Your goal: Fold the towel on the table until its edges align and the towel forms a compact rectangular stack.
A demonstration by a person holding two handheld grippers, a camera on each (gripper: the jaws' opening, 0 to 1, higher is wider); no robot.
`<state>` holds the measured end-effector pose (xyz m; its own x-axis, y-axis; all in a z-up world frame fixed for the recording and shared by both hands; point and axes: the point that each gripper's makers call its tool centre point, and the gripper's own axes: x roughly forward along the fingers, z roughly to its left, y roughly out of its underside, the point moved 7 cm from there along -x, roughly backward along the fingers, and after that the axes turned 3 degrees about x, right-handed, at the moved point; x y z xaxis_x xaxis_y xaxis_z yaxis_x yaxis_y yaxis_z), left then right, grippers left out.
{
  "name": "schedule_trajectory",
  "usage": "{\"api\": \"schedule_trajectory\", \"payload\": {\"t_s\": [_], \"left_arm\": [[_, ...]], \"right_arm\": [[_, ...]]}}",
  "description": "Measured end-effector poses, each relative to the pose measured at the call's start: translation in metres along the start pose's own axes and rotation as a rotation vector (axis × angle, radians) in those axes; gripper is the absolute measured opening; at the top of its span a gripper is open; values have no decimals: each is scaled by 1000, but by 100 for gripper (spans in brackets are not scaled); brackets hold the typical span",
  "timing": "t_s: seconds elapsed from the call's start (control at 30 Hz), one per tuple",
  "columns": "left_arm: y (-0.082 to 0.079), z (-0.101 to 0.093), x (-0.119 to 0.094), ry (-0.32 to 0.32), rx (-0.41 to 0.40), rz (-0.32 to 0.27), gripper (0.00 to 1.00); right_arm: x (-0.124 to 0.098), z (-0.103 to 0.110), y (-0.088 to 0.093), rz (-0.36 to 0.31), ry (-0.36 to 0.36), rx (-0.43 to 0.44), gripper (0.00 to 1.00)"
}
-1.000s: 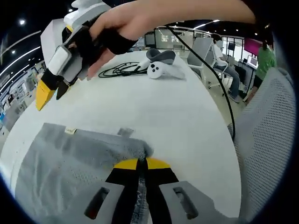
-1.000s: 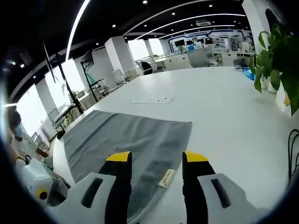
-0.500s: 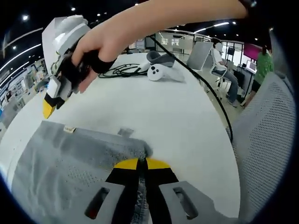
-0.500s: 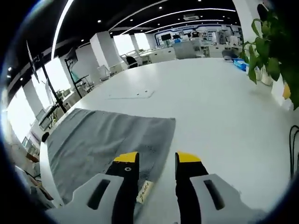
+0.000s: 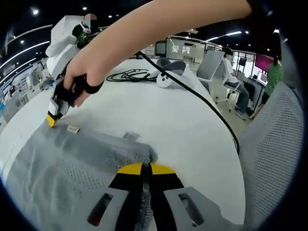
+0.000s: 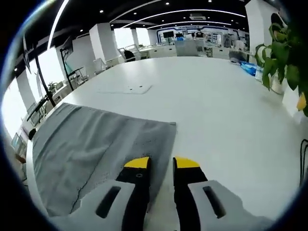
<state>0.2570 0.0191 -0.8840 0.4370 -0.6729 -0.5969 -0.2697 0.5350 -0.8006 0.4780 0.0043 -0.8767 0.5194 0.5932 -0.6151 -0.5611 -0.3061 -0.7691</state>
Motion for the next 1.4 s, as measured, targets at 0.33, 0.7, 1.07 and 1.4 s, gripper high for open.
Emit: {"api": "schedule_trajectory", "payload": {"t_s": [0.33,0.7,1.07,1.4], "left_arm": [[-1,-2,0,-8,20,13,4],[-3,-5,0,-33,2,22,4],[-7,-10,0,-68,-33,23,4],[-43,-18,0,-50,-49,-56,4]], "right_arm": [[4,9,2,11,19,-190,9],[22,-10,-2,20,-3,-205,0],[-11,1,-11,-9,-14,-129,0],[-39,-17,-14,-26,16,-89,0]]}}
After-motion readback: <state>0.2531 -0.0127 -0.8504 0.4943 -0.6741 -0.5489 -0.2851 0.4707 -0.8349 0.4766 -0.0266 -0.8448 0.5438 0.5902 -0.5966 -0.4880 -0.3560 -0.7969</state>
